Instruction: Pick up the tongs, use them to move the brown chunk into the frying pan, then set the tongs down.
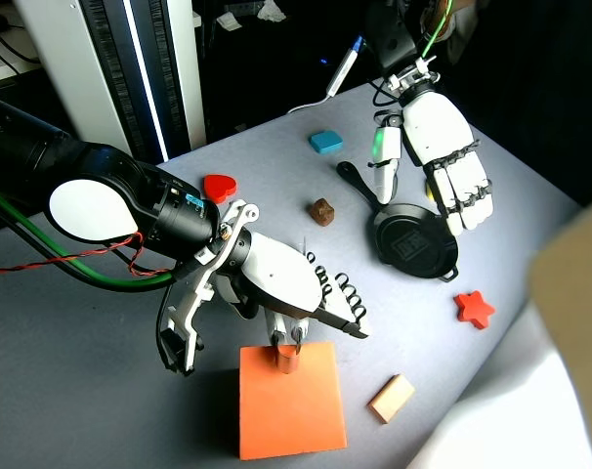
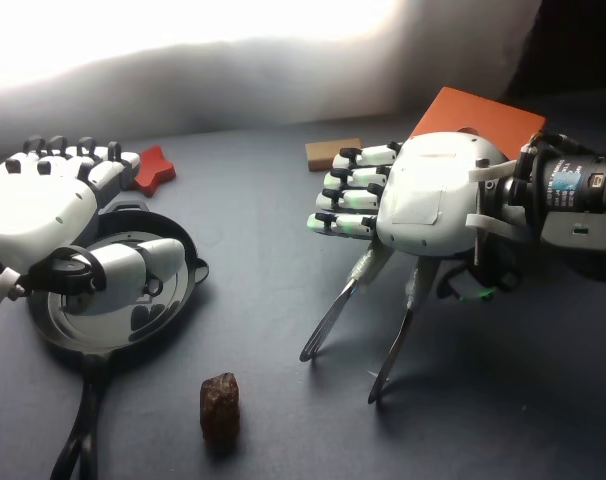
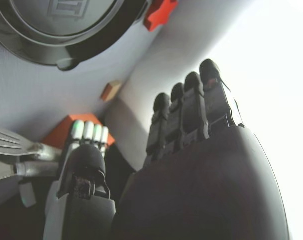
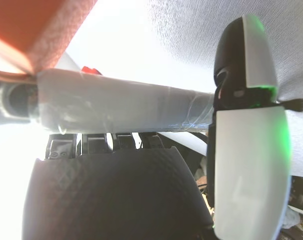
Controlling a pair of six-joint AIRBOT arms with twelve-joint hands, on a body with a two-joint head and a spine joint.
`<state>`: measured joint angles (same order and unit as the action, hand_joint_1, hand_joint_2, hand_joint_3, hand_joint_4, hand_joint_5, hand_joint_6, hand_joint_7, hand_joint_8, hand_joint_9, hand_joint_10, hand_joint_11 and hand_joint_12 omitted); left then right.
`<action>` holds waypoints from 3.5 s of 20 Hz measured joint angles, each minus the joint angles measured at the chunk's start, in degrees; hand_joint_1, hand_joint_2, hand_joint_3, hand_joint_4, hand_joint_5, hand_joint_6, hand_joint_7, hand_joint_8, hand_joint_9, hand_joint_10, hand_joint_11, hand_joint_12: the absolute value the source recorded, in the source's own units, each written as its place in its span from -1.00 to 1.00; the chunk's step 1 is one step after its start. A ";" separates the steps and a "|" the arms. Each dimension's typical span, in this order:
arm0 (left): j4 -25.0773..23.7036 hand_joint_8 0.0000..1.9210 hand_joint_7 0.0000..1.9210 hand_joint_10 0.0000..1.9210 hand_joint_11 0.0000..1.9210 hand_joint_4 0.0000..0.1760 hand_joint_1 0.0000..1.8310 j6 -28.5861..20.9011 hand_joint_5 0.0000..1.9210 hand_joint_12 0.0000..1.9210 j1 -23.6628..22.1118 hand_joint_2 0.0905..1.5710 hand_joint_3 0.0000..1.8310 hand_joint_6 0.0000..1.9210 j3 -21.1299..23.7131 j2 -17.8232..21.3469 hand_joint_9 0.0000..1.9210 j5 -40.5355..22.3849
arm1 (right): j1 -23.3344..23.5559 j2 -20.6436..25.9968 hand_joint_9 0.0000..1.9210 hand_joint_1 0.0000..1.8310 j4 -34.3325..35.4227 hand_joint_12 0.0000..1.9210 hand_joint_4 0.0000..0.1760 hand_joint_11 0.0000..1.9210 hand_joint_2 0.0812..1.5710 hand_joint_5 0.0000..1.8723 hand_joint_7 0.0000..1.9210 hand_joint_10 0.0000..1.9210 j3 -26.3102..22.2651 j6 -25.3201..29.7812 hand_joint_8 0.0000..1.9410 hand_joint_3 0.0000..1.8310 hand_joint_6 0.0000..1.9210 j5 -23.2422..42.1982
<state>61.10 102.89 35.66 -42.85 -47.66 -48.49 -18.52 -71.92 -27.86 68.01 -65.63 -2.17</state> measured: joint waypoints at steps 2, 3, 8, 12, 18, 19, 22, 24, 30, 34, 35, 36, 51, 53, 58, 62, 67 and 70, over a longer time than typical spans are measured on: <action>-0.07 -1.00 -0.93 -0.99 -1.00 -0.96 -1.00 0.00 -0.90 -0.63 0.17 0.63 -1.00 -0.99 -0.13 -0.07 -0.93 -0.04 | 0.00 0.00 -0.93 0.05 -0.04 -0.77 -1.00 -0.99 0.28 -0.89 -0.92 -1.00 -0.02 -0.26 -0.99 -0.99 -1.00 0.22; -0.11 -1.00 -0.95 -1.00 -1.00 -0.93 -1.00 0.02 -0.92 -0.69 0.31 0.64 -1.00 -1.00 -0.13 -0.07 -0.94 -0.09 | 0.00 -0.02 -0.88 0.10 -0.02 -0.54 -1.00 -1.00 0.28 -0.83 -0.86 -0.98 0.00 -0.26 -0.99 -1.00 -0.98 0.33; 0.00 -1.00 -0.94 -0.99 -1.00 -0.95 -1.00 0.11 -0.93 -0.73 0.35 0.66 -1.00 -1.00 -0.24 -0.07 -0.94 -0.04 | 0.00 -0.02 -0.61 0.13 0.04 0.15 -1.00 -1.00 0.32 -0.56 -0.54 -0.93 -0.02 -0.28 -0.97 -0.98 -0.93 0.72; 0.00 -1.00 -0.93 -1.00 -1.00 -0.94 -1.00 0.13 -0.93 -0.64 0.35 0.64 -1.00 -1.00 -0.15 -0.07 -0.93 -0.04 | 0.09 -0.02 -0.44 0.13 0.07 0.39 -1.00 -1.00 0.35 -0.38 -0.36 -0.89 -0.02 -0.28 -0.96 -0.98 -0.89 0.81; -0.02 -1.00 -0.96 -1.00 -1.00 -0.98 -1.00 0.31 -0.94 -0.79 0.35 0.64 -1.00 -0.99 0.07 -0.07 -0.96 0.00 | 0.61 -0.11 -0.29 0.11 0.02 0.50 -1.00 -0.92 0.40 -0.25 -0.19 -0.85 -0.17 -0.31 -0.96 -0.98 -0.88 0.20; 0.04 -0.99 -0.96 -0.99 -1.00 -0.90 -1.00 0.33 -0.94 -0.78 0.35 0.64 -1.00 -0.99 0.07 -0.07 -0.96 -0.02 | 0.85 -0.11 -0.24 0.12 0.02 0.51 -1.00 -0.85 0.41 -0.21 -0.13 -0.83 -0.22 -0.26 -0.94 -0.98 -0.87 -0.11; -0.04 -0.99 -0.93 -0.99 -1.00 -0.83 -1.00 0.39 -0.93 -0.74 0.35 0.63 -1.00 -0.99 0.07 -0.07 -0.94 -0.02 | 1.40 -0.07 -0.16 0.11 -0.04 0.52 -1.00 -0.75 0.43 -0.13 -0.04 -0.78 -0.87 -0.28 -0.93 -0.98 -0.84 -0.33; -0.02 -0.99 -0.92 -0.99 -1.00 -0.83 -1.00 0.81 -0.94 -0.67 0.35 0.64 -1.00 -0.99 0.04 -0.07 -0.93 -0.02 | 1.88 -0.07 -0.19 0.14 0.07 0.54 -1.00 -0.73 0.44 -0.12 -0.02 -0.71 -1.22 -0.20 -0.95 -0.99 -0.83 -0.48; 0.00 -0.99 -0.96 -0.99 -1.00 -0.85 -1.00 0.55 -0.93 -0.78 0.35 0.63 -1.00 -1.00 -0.24 -0.11 -0.96 0.61 | 4.15 1.29 -0.25 0.18 0.00 0.56 -1.00 -0.76 0.42 -0.10 0.00 -0.54 -3.54 1.55 -0.98 -1.00 -0.82 -2.56; -0.02 -1.00 -0.97 -0.99 -1.00 -0.82 -1.00 0.59 -0.96 -0.80 0.35 0.64 -1.00 -0.99 -0.31 -0.31 -0.98 0.87 | 6.58 3.65 -0.26 0.15 0.11 0.56 -1.00 -0.75 0.46 -0.10 0.00 -0.48 -7.39 5.18 -0.98 -0.99 -0.81 -4.44; -0.04 -0.99 -0.96 -0.99 -1.00 -0.89 -1.00 0.59 -0.93 -0.80 0.35 0.65 -1.00 -0.98 -0.31 -0.35 -0.97 0.90 | 7.41 4.11 -0.26 0.15 0.09 0.56 -1.00 -0.74 0.47 -0.10 0.01 -0.48 -8.31 6.82 -0.98 -0.99 -0.81 -5.11; -0.04 -1.00 -0.96 -0.99 -1.00 -0.89 -1.00 0.57 -0.93 -0.79 0.35 0.65 -1.00 -0.98 -0.31 -0.35 -0.97 0.92 | 8.33 5.03 -0.26 0.14 0.11 0.56 -1.00 -0.73 0.47 -0.10 0.01 -0.48 -9.66 8.50 -0.98 -0.99 -0.81 -5.57; -0.61 -1.00 -0.93 -0.99 -1.00 -0.90 -1.00 -2.10 -0.90 -0.72 0.46 0.65 -1.00 -0.99 -0.72 -1.14 -0.93 0.44 | 6.14 12.39 -0.32 0.12 10.84 0.57 -1.00 -0.78 0.48 -0.14 -0.02 -0.45 -19.52 6.58 -1.00 -0.99 -0.79 4.20; -0.48 -1.00 -0.93 -0.99 -1.00 -0.82 -1.00 -2.47 -0.91 -0.70 0.52 0.65 -1.00 -0.99 -0.85 -1.14 -0.93 0.28 | 5.99 13.11 -0.33 0.13 10.95 0.56 -1.00 -0.78 0.46 -0.15 -0.04 -0.45 -20.68 6.54 -1.00 -1.00 -0.79 2.60; -0.55 -1.00 -0.94 -1.00 -1.00 -0.86 -1.00 -2.43 -0.94 -0.70 1.01 0.64 -1.00 -1.00 -1.66 -1.18 -0.95 0.20 | 6.45 14.10 -0.38 0.09 15.76 0.57 -1.00 -0.84 0.48 -0.19 -0.08 -0.47 -22.05 6.40 -1.00 -0.99 -0.81 0.28; 0.59 -1.00 -0.91 -0.99 -1.00 -0.75 -1.00 -2.29 -0.92 -0.59 1.81 0.63 -1.00 -1.00 -3.21 -1.18 -0.91 -0.24 | 7.72 15.26 -0.37 0.08 18.84 0.57 -1.00 -0.83 0.49 -0.17 -0.07 -0.47 -23.76 6.93 -1.00 -0.99 -0.80 -3.87; 1.18 -0.99 -0.91 -0.99 -1.00 -0.82 -1.00 -2.29 -0.90 -0.60 2.38 0.64 -1.00 -0.99 -3.69 -1.18 -0.92 -0.48 | 9.70 15.74 -0.35 0.10 19.04 0.57 -1.00 -0.81 0.48 -0.17 -0.06 -0.46 -24.79 12.98 -0.99 -1.00 -0.80 -10.27; 1.14 -1.00 -0.93 -1.00 -1.00 -0.86 -1.00 -2.49 -0.91 -0.68 2.60 0.65 -1.00 -0.99 -3.67 -1.18 -0.94 -0.87 | 10.93 15.93 -0.35 0.10 13.81 0.58 -1.00 -0.82 0.49 -0.17 -0.06 -0.46 -24.96 22.91 -0.99 -0.99 -0.79 -13.84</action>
<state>62.24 100.40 38.26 -46.52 -48.84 -49.36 -7.60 -55.99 -14.04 43.05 -42.72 -16.01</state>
